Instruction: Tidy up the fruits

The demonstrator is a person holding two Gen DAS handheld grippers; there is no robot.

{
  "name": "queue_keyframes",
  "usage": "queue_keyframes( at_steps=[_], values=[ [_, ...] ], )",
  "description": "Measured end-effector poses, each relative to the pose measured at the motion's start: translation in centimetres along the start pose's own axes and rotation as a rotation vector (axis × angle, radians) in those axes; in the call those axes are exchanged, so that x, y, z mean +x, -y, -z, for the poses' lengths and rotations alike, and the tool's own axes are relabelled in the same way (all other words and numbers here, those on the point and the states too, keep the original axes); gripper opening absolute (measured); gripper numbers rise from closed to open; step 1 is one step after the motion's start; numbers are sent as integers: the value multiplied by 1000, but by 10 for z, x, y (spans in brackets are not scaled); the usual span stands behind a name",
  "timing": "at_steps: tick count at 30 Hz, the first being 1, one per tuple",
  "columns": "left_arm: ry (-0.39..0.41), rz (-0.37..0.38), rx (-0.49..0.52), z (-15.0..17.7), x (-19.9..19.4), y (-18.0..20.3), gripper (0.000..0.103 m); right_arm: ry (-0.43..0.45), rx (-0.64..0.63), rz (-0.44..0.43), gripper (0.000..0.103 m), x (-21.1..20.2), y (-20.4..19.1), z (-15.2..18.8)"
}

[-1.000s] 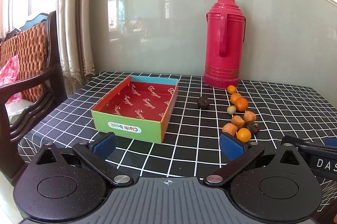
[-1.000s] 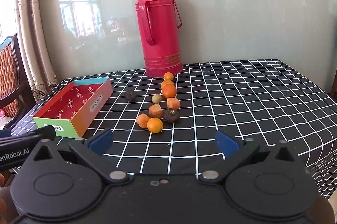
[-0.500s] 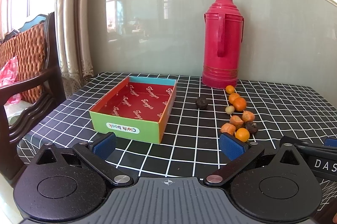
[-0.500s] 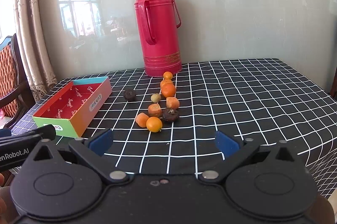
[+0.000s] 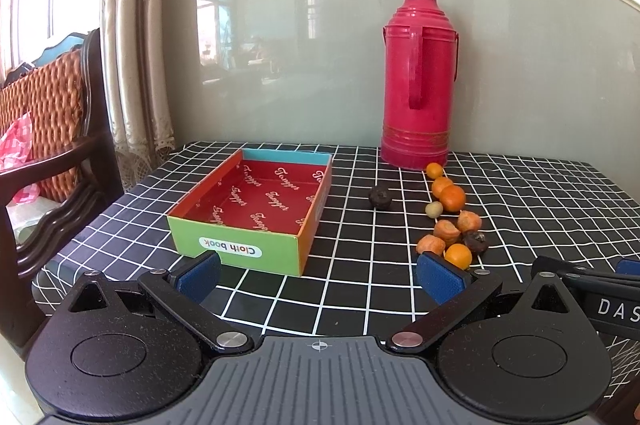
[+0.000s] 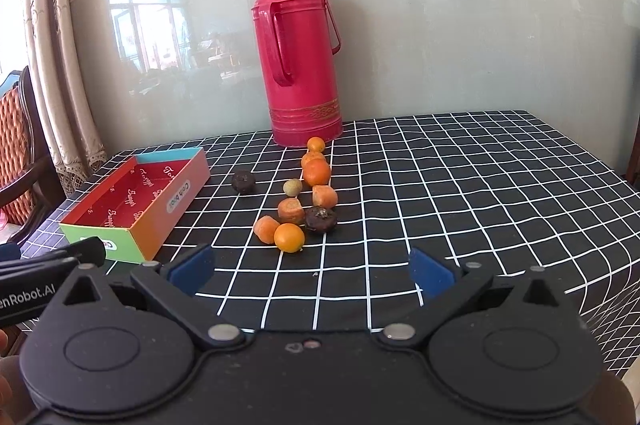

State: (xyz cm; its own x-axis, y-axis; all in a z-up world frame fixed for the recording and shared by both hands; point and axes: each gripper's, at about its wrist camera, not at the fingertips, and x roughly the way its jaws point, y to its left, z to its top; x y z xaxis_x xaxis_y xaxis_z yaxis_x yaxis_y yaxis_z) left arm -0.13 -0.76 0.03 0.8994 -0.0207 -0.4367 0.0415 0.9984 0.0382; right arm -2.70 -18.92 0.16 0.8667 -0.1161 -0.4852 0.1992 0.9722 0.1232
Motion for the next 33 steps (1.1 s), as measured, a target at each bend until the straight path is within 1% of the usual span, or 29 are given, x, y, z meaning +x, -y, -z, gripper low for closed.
queue_keyframes(
  at_steps=[4,12,20,24,29,33],
  values=[
    [1,-4,4,0,1,0,103,2,0,2,98,0,0,0],
    [-1,-5,56,-1,9,10,103,-4,29,9,98,10,11,0],
    [-1,1,150,-2,26,33,103,4,79,47,98,24,36,1],
    [-6,24,203,-2,40,49,103,27,115,93,98,32,53,1],
    [-16,60,221,1,61,63,103,40,166,136,98,45,76,2],
    [-16,99,255,3,79,76,103,57,199,169,98,53,88,8]
  ],
)
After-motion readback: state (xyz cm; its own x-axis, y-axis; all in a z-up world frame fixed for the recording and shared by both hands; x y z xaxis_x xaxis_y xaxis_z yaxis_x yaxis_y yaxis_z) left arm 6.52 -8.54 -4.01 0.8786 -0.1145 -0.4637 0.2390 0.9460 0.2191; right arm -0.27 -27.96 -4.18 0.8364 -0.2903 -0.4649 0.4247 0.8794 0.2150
